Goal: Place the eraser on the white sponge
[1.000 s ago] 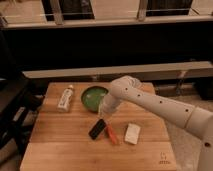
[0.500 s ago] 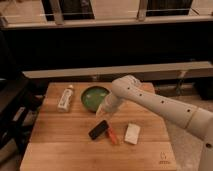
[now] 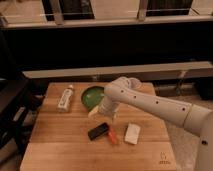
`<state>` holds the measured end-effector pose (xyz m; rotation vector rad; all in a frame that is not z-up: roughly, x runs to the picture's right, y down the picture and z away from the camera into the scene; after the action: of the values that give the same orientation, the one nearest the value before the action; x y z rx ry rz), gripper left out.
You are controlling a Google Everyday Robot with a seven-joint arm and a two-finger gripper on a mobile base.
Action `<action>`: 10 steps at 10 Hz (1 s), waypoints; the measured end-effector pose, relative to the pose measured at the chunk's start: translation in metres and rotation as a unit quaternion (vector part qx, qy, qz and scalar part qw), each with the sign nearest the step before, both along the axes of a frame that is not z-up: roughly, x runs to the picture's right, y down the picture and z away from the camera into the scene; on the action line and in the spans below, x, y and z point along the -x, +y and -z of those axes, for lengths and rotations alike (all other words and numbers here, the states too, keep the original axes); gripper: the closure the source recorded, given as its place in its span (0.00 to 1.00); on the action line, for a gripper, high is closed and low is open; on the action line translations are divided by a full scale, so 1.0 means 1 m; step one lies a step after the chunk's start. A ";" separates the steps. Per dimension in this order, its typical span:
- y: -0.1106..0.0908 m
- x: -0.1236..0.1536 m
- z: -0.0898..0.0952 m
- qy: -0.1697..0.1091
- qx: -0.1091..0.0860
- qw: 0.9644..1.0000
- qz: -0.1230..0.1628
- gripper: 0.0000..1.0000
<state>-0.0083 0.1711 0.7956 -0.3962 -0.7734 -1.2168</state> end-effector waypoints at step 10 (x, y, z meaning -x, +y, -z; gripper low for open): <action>0.025 -0.004 -0.008 0.018 0.028 0.999 -0.013 0.56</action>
<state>-0.0044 0.1965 0.8038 -0.4526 -0.7809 -1.1632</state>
